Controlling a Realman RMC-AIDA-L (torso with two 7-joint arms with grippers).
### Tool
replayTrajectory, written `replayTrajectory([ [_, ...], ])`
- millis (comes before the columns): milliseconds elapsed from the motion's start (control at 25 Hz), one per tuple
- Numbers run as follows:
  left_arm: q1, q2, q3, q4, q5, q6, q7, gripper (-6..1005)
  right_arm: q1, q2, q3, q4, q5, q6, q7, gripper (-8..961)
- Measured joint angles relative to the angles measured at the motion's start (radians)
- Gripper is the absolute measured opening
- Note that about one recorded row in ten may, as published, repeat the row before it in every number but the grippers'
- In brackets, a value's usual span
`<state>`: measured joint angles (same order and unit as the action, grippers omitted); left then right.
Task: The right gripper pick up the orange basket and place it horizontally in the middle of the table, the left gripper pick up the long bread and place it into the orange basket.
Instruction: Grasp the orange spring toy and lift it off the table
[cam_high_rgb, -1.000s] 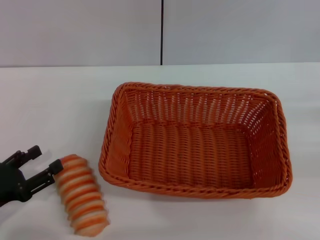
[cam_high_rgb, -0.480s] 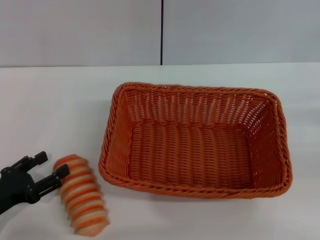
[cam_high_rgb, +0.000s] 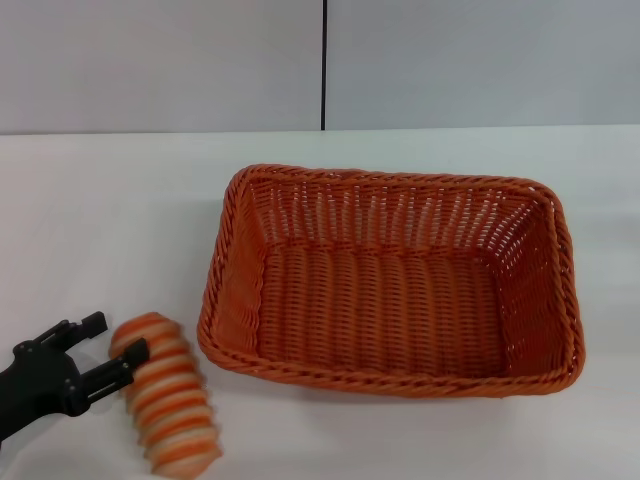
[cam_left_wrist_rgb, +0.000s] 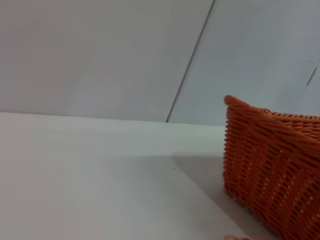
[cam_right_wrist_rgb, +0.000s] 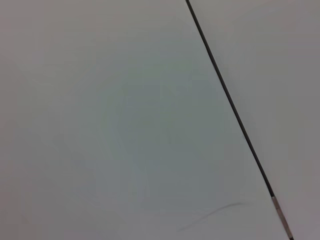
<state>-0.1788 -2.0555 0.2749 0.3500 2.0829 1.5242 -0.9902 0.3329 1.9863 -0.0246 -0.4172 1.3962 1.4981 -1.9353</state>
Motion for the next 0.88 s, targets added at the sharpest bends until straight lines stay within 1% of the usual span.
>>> replayTrajectory([
  [360,-0.01,0.0,0.045,-0.013,0.0,-0.005,0.004,777,0.0,0.0,0.0,0.0,0.002,-0.004,-0.001,519],
  [600,-0.01,0.002,0.051,-0.009,0.002,0.009,0.004,776,0.0,0.0,0.002,0.0,0.005,-0.004,-0.001,519],
  [880,-0.01,0.005,0.065,-0.007,0.001,0.017,0.004,511,-0.001,0.0,0.009,0.0,0.006,-0.004,-0.001,519],
])
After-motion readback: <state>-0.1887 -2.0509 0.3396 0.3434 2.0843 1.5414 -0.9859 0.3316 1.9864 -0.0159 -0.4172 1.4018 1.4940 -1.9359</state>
